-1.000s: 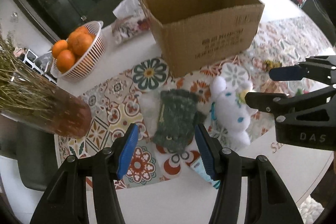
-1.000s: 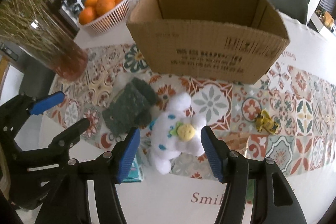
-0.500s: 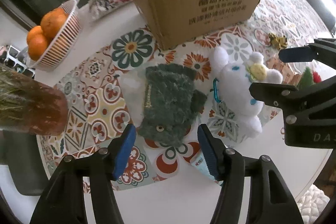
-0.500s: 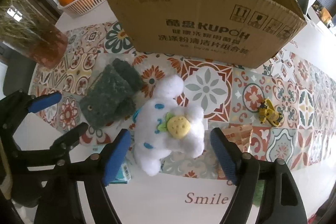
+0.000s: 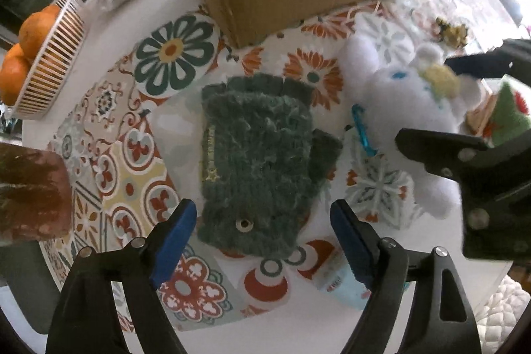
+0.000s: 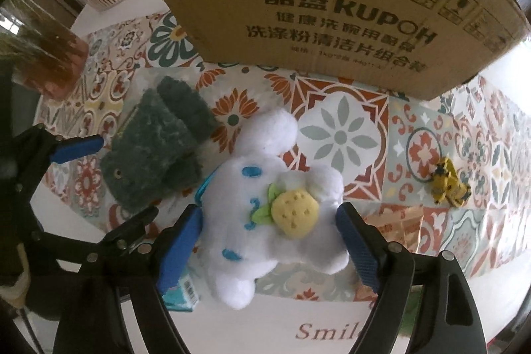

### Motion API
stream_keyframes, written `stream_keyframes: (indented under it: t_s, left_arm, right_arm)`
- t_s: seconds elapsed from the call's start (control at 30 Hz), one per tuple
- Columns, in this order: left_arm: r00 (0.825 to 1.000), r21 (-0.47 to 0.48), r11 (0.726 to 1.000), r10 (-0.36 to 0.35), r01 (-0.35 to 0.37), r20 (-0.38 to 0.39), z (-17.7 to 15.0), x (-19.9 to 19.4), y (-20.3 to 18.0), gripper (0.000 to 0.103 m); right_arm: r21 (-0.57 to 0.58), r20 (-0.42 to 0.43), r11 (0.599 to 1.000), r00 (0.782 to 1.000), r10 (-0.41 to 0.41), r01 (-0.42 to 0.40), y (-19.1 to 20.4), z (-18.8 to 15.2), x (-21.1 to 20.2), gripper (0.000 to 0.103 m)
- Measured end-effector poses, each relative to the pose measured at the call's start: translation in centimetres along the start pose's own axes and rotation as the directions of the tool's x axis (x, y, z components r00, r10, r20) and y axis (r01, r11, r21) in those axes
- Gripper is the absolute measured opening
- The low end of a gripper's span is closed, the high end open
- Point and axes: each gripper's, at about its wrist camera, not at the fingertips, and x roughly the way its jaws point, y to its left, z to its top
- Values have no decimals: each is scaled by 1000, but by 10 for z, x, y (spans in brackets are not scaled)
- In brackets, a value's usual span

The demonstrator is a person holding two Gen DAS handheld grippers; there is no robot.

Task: Organize soft objects
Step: 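Close left tool on the green mitten while right tool grasps the white bunny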

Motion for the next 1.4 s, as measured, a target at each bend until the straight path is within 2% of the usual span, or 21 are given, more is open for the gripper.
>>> stream_keyframes:
  t_s: [0.2, 0.33, 0.47, 0.73, 0.8, 0.87, 1.17, 1.4]
  left_arm:
    - [1000, -9, 1000, 19, -19, 0, 7, 20, -2, 84]
    - [1000, -57, 998, -7, 8, 25, 10, 22, 2, 83]
    - [999, -76, 997, 2, 2, 51, 12, 20, 10, 70]
    - [993, -146, 989, 25, -7, 119, -3, 0, 9, 47]
    - [990, -172, 985, 21, 3, 140, -6, -7, 11, 39]
    - [988, -194, 981, 14, 16, 155, -10, -13, 14, 36]
    - [974, -248, 968, 19, 38, 225, -27, -37, -3, 33]
    - [958, -268, 963, 45, 34, 284, -26, -61, -11, 33]
  right_arm:
    - [-18, -1, 1000, 1000, -18, 18, 4, 6, 9, 90]
    - [18, -41, 999, 999, 32, -32, -3, 10, 23, 91]
    - [81, -55, 994, 995, 81, -77, -11, 10, 35, 90]
    - [104, -32, 989, 993, 113, -110, -17, 2, 32, 84]
    - [115, -28, 986, 992, 124, -120, -22, -4, 29, 84]
    - [124, -24, 984, 991, 134, -130, -28, -11, 26, 84]
    - [101, 52, 989, 994, 99, -104, -23, -20, -6, 83]
    - [92, 116, 991, 990, 85, -96, -29, -27, -33, 83]
